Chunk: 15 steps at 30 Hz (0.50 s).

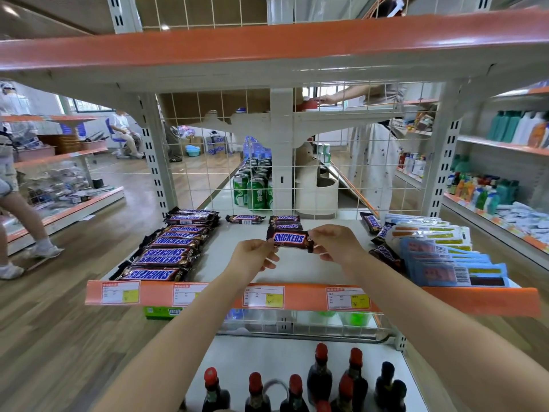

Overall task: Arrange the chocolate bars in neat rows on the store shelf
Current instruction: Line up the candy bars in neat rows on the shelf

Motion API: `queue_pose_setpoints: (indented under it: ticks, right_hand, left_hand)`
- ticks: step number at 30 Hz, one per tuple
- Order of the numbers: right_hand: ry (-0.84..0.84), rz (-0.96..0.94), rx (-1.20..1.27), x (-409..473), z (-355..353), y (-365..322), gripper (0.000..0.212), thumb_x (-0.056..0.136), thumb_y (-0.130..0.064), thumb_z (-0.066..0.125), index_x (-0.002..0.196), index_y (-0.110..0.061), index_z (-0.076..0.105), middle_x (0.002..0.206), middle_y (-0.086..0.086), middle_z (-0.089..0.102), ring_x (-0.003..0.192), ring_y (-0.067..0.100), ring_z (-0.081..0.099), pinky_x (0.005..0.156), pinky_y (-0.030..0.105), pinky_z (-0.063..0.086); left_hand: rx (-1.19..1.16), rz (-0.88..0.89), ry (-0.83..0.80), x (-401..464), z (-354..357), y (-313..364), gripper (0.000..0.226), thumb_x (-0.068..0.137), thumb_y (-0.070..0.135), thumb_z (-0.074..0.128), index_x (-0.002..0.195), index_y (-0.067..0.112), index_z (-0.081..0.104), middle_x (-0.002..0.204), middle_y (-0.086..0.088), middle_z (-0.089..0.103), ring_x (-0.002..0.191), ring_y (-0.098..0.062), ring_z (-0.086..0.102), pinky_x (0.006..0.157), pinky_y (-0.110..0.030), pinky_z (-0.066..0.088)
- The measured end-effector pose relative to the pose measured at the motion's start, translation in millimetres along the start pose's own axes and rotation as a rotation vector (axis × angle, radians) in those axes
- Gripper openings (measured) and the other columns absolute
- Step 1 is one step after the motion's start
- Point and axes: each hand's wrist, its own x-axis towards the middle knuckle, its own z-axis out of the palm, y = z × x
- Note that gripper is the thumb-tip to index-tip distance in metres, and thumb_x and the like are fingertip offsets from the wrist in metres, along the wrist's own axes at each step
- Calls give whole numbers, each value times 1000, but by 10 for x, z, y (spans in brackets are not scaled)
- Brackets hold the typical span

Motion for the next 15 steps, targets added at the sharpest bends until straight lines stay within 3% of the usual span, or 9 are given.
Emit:
queue_pose_setpoints:
  ticks: [6, 8, 12, 15]
  right_hand:
    - [-49, 102, -94, 206, 67, 59, 8, 92, -17, 58, 97, -11, 60, 86, 5, 65, 66, 8, 58, 54, 19, 41]
    - [-53, 133, -103, 301, 78, 36, 9, 91, -13, 59, 99, -10, 60, 83, 5, 65, 65, 8, 58, 54, 19, 42]
    - [-34, 169, -210, 537, 104, -11, 21, 90, -7, 59, 111, -5, 59, 107, 15, 65, 82, 14, 59, 57, 19, 41]
    - [-41, 144, -305, 746, 139, 17, 9, 89, -7, 60, 97, -8, 62, 97, 13, 64, 77, 15, 58, 55, 19, 41]
  left_hand:
    - [286, -38, 3, 254, -17, -50, 33, 95, 17, 50, 63, 10, 59, 62, -3, 60, 58, -16, 53, 68, -28, 48]
    - [375, -58, 19, 374, -12, -51, 33, 94, 21, 51, 64, 11, 58, 61, -1, 59, 60, -18, 51, 63, -26, 44]
    - [608, -76, 11, 608, 24, -70, 29, 93, 28, 52, 72, 9, 60, 80, -11, 67, 67, -23, 51, 62, -25, 38]
    - [776, -61, 4, 758, 64, -87, 25, 93, 27, 51, 78, 9, 59, 80, -10, 59, 72, -25, 50, 63, -24, 36]
